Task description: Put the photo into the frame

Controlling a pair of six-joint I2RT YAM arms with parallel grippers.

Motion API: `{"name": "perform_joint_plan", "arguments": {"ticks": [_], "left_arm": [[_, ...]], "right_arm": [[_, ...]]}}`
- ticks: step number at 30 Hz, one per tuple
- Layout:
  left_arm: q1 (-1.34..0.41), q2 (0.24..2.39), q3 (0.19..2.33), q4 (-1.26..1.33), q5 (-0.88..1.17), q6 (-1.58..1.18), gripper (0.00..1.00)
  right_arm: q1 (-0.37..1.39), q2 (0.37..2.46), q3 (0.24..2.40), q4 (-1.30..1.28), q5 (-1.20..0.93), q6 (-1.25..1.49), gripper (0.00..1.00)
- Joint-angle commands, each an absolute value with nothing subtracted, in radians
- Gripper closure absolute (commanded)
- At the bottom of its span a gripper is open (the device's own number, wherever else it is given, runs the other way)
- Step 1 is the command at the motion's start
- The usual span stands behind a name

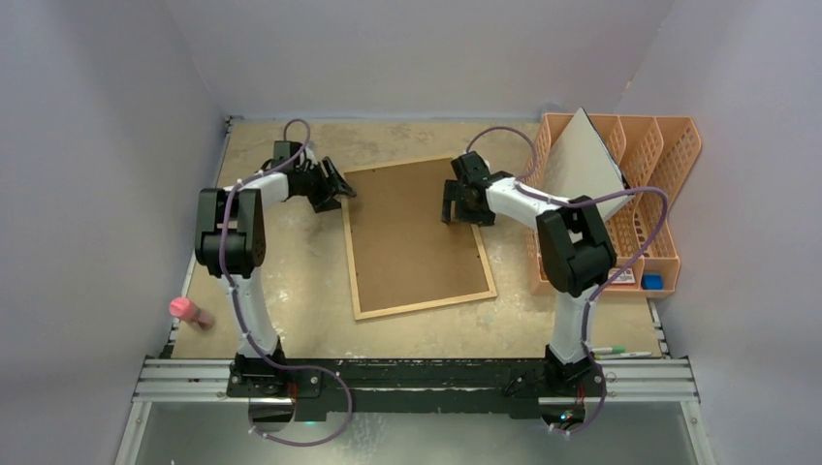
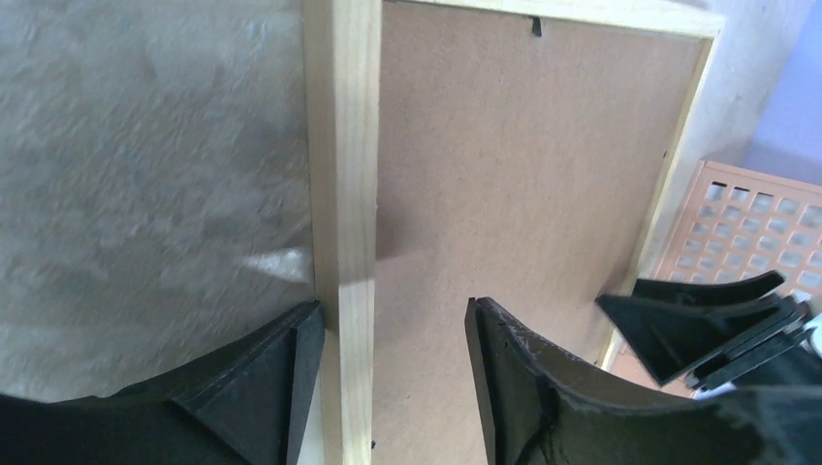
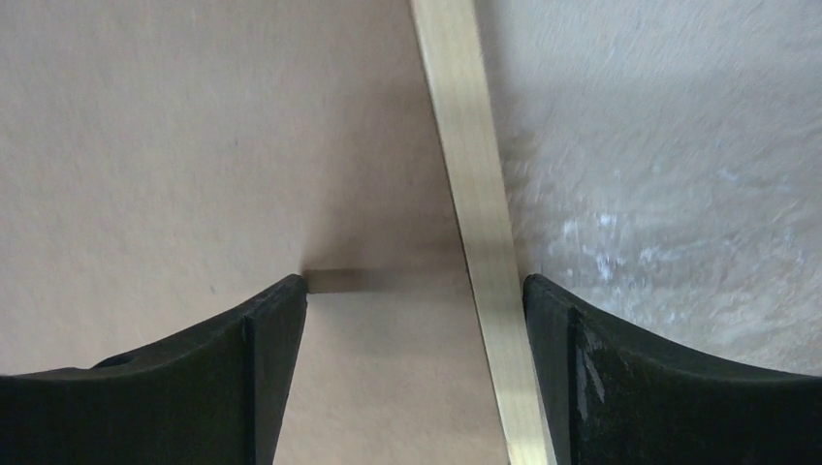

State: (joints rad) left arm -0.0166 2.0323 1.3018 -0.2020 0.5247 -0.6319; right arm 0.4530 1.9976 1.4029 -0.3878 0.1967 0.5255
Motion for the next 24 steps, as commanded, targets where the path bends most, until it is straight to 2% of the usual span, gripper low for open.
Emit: {"name": "perform_joint_plan", "arguments": {"ticks": [1,6,12,24], "left_arm": [[-0.037,2.132,1.387,-0.218,0.556,-0.576,0.42],[-0.046,2.191,1.455,-0.191,0.602,-0.605,0.45],[-0.077,2.277,1.548,-0.182,0.687,-0.597,0.47],[-0.165,2.353,1.602,-0.186,0.742,-0.596,0.47]], "right_arm": [[0.461,1.901,1.286,-0.376,-0.003,0.441,0.18],[0.479,1.829,1.173,-0.321,-0.154,0.454,0.21],[0.598,1.778,1.102,-0.245,-0.257,0.462,0.21],[0.746,1.822,1.120,-0.316,-0.085,0.487,0.21]]}}
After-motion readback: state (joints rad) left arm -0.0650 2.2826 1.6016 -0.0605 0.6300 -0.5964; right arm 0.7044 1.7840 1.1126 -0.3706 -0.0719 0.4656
